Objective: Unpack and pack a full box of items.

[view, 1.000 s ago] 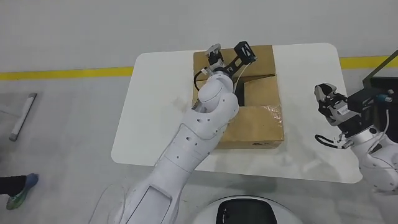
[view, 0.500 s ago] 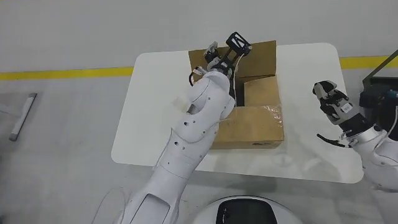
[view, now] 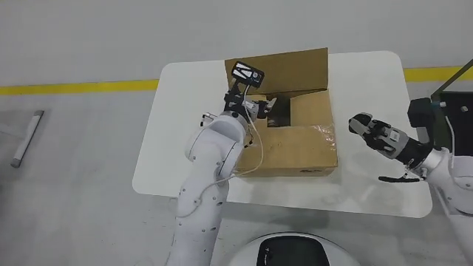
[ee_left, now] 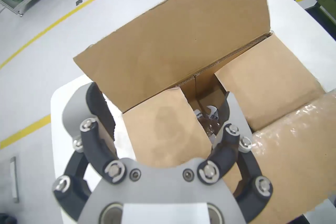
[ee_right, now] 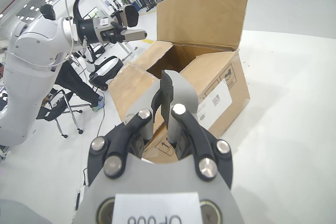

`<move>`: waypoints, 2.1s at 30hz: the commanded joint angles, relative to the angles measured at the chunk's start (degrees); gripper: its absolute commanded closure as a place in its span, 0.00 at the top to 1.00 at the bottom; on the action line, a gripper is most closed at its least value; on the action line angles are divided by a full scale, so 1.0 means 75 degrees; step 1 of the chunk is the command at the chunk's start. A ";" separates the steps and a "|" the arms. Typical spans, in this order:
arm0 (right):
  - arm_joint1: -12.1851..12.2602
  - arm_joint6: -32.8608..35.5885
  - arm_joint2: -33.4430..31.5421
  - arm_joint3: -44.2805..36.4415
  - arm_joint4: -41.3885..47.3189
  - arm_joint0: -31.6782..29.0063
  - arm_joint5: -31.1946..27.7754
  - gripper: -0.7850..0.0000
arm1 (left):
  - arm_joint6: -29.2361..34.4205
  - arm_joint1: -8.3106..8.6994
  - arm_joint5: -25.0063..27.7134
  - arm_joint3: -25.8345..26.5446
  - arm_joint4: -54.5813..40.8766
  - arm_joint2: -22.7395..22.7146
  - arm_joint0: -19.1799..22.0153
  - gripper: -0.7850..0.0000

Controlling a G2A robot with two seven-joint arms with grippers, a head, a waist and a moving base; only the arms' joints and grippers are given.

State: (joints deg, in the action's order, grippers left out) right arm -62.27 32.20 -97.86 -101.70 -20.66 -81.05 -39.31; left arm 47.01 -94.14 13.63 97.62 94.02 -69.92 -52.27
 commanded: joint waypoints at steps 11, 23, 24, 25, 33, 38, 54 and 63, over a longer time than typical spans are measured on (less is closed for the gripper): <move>0.0018 0.0263 0.0299 0.0140 0.0144 0.0317 0.0844 0.48 | -0.0280 0.0108 -0.0202 0.0634 0.0057 -0.0229 -0.0520 1.00; 0.0073 0.1170 0.1140 0.0927 0.0105 0.1316 0.1066 0.44 | -0.0280 0.0108 -0.0202 0.0634 0.0057 -0.0229 -0.0520 1.00; 0.0076 0.1180 0.1175 0.0944 0.0125 0.1335 0.1049 0.44 | -0.0280 0.0108 -0.0202 0.0634 0.0057 -0.0229 -0.0520 1.00; 0.0081 0.1185 0.1197 0.0949 0.0147 0.1343 0.1028 0.44 | -0.0280 0.0108 -0.0202 0.0634 0.0057 -0.0229 -0.0520 1.00; 0.0161 0.1642 0.1245 0.0906 0.0380 0.1331 0.0858 0.46 | -0.0280 0.0108 -0.0202 0.0634 0.0057 -0.0229 -0.0520 1.00; 0.0228 0.2054 0.1206 0.0765 0.0759 0.1247 0.0733 0.42 | -0.0280 0.0108 -0.0202 0.0634 0.0057 -0.0229 -0.0520 1.00; 0.0446 0.3032 0.1326 0.0049 0.1304 0.0948 0.0224 0.19 | -0.0280 0.0108 -0.0202 0.0634 0.0057 -0.0229 -0.0520 1.00; 0.0527 0.3490 0.1566 0.0297 0.2158 0.1108 0.0677 0.16 | -0.0280 0.0108 -0.0202 0.0634 0.0057 -0.0229 -0.0520 1.00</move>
State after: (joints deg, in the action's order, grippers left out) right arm -58.36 58.17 -86.44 -99.61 -4.75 -72.99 -34.44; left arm 44.91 -93.33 12.12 102.38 94.45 -71.64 -56.17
